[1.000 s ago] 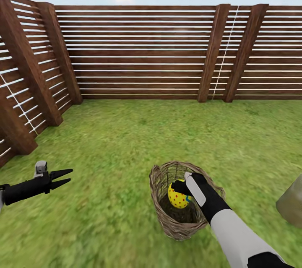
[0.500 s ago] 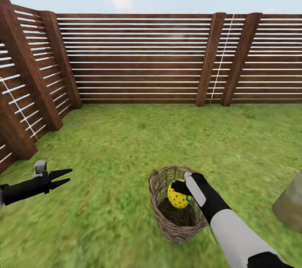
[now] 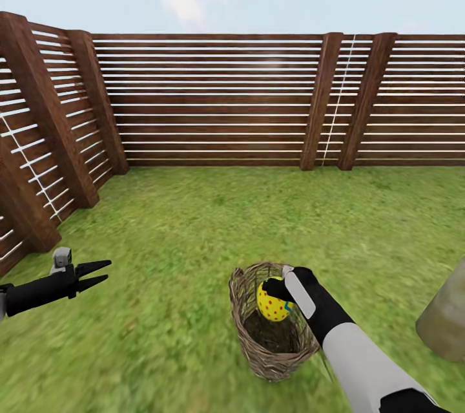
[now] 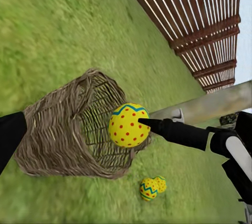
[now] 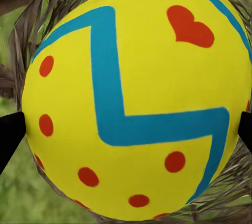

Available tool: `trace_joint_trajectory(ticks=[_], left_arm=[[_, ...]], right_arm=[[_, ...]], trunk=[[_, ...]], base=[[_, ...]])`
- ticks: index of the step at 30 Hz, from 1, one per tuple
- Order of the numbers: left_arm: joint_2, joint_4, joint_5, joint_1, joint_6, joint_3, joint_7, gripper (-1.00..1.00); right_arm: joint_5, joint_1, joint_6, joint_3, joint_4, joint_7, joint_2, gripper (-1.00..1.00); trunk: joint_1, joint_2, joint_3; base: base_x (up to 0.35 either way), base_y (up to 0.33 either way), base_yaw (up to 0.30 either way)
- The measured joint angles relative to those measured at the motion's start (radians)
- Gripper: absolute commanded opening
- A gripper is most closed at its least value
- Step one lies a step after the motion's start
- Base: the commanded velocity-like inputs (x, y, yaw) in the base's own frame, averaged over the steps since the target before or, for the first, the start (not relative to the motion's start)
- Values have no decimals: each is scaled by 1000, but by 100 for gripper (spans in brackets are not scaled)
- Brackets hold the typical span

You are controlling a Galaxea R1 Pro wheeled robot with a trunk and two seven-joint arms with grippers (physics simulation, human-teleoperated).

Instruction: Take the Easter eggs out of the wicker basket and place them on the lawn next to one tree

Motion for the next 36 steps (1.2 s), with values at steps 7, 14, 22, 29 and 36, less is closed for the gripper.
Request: trace_joint_trajectory(ticks=[7,14,22,29,36], left_arm=[[-2,0,0,0,0,-3,-1,100],[-1,0,0,0,0,-2,-1,100],[2,0,-2,0,-1,0,-36,100],[1,0,-2,0,-1,-1,-38,100],[0,-1,-3,0,-1,-5,-39,100]], right_arm=[[0,0,-18,-2,0,0,-4,-100],[-1,0,-20,-5,0,0,-4,-100],[-1,0,-42,-5,0,0,-7,-100],[-1,0,-44,-5,0,0,-4,-100],[2,0,-103,10,0,0,5,-100]], trunk=[[-27,49,33],[-54,98,67],[-84,154,105],[-111,203,138],[-138,252,162]], base=[[0,0,0],[0,0,0],[-22,0,0],[-147,0,0],[-73,0,0]])
